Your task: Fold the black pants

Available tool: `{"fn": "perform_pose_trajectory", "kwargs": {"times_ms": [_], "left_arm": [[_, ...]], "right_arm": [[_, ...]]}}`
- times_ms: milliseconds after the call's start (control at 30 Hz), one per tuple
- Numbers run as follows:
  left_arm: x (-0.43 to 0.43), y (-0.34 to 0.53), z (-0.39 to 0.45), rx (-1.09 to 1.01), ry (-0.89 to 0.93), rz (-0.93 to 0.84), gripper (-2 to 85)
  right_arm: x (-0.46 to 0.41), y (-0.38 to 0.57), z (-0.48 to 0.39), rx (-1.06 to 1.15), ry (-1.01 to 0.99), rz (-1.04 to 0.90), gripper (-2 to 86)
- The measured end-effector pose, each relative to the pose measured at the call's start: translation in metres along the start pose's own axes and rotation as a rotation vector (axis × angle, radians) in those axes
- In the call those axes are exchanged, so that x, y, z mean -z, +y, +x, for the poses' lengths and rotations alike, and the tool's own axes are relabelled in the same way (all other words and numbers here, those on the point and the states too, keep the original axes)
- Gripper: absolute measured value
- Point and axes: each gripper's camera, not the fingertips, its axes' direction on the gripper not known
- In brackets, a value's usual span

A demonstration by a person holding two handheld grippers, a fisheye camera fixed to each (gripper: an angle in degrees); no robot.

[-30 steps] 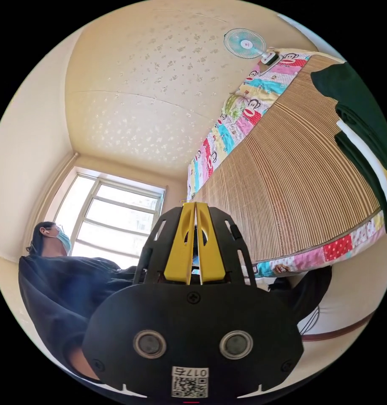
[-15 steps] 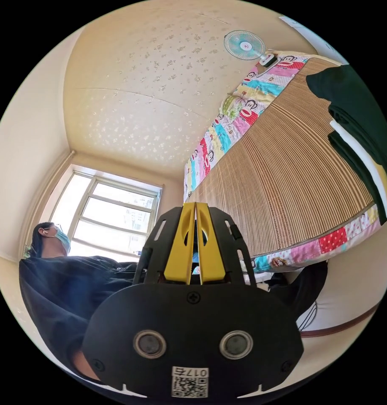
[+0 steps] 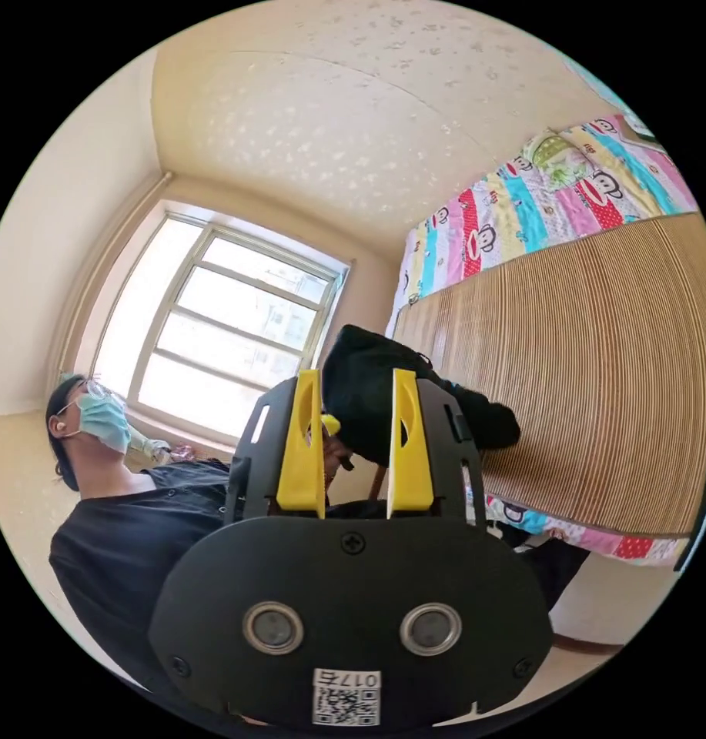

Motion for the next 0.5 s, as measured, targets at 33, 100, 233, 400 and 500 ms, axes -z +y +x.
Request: {"fn": "perform_pose_trajectory", "kwargs": {"times_ms": [33,100,233,400,500], "left_arm": [[-0.016,-0.002,0.005,-0.011,-0.027,-0.043,8.2],[-0.076,-0.002,0.022,-0.056,-0.11,-0.173,8.1],[-0.144,0.014,0.029,-0.061,-0.082,-0.259,8.0],[-0.178,0.036,0.027,-0.031,-0.16,-0.288,8.1],[-0.174,0.04,0.033,-0.061,-0.169,-0.247,8.6]], "right_arm": [[-0.003,-0.01,-0.003,-0.026,0.047,-0.074,15.7],[-0.01,-0.018,0.005,-0.074,0.097,-0.193,19.1],[-0.04,-0.004,0.069,-0.267,0.12,-0.394,21.5],[-0.04,0.034,0.117,-0.361,-0.078,-0.286,12.9],[-0.024,0.053,0.12,-0.322,-0.244,-0.155,7.7]]}}
